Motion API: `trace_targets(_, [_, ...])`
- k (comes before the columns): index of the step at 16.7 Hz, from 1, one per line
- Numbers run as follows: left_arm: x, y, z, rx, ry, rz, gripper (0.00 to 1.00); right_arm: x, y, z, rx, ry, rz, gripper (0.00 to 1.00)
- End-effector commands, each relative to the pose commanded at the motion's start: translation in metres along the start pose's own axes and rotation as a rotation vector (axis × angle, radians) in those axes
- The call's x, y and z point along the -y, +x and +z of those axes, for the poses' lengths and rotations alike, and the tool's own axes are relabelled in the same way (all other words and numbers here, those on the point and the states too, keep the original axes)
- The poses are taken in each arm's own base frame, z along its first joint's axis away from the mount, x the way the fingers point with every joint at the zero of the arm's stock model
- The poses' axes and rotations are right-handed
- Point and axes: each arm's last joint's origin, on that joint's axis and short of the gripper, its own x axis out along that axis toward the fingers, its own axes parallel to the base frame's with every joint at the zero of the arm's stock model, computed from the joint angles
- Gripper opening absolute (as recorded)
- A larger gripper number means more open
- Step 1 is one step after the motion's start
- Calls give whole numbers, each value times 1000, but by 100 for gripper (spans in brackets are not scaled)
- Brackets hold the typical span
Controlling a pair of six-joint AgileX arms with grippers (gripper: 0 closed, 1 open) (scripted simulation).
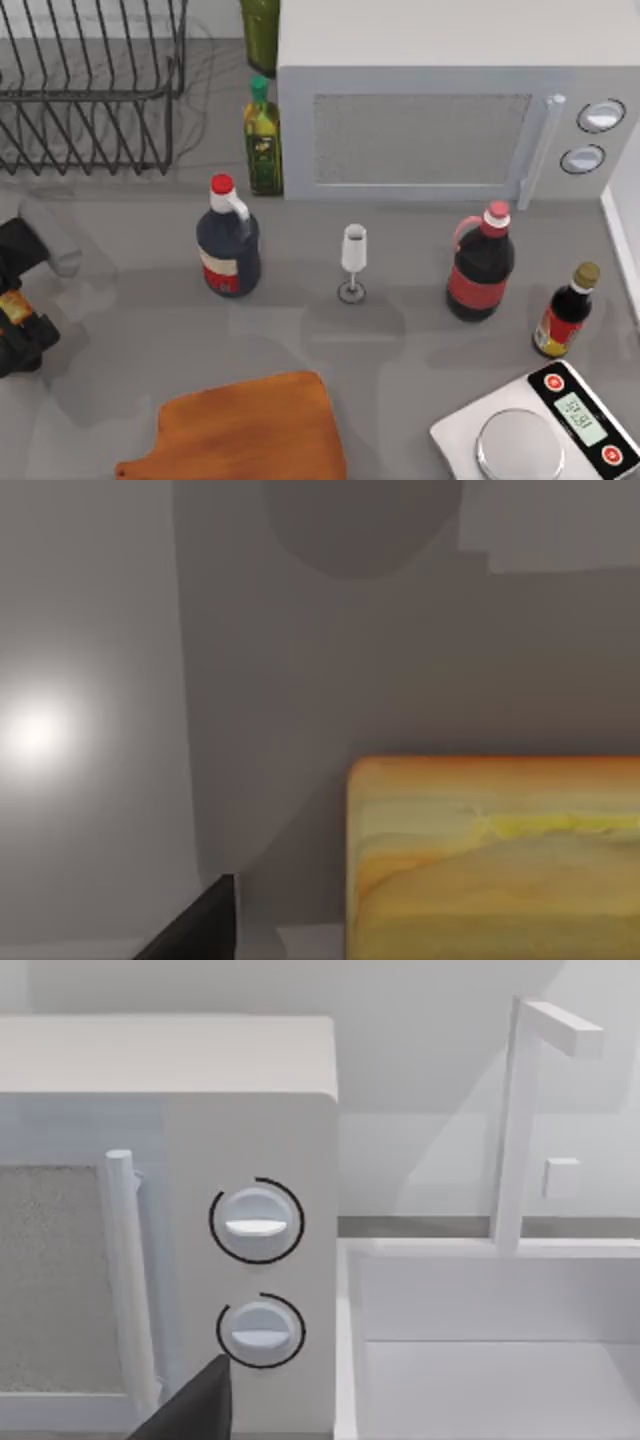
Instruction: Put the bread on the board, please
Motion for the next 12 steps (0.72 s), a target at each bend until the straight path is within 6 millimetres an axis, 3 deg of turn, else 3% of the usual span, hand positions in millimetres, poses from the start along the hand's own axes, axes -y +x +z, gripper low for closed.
trace_targets(11, [0,0,0,0,0,0,2,0,0,0,0,0,0,100])
trace_targets(12, [0,0,0,0,0,0,0,0,0,0,0,0,0,100])
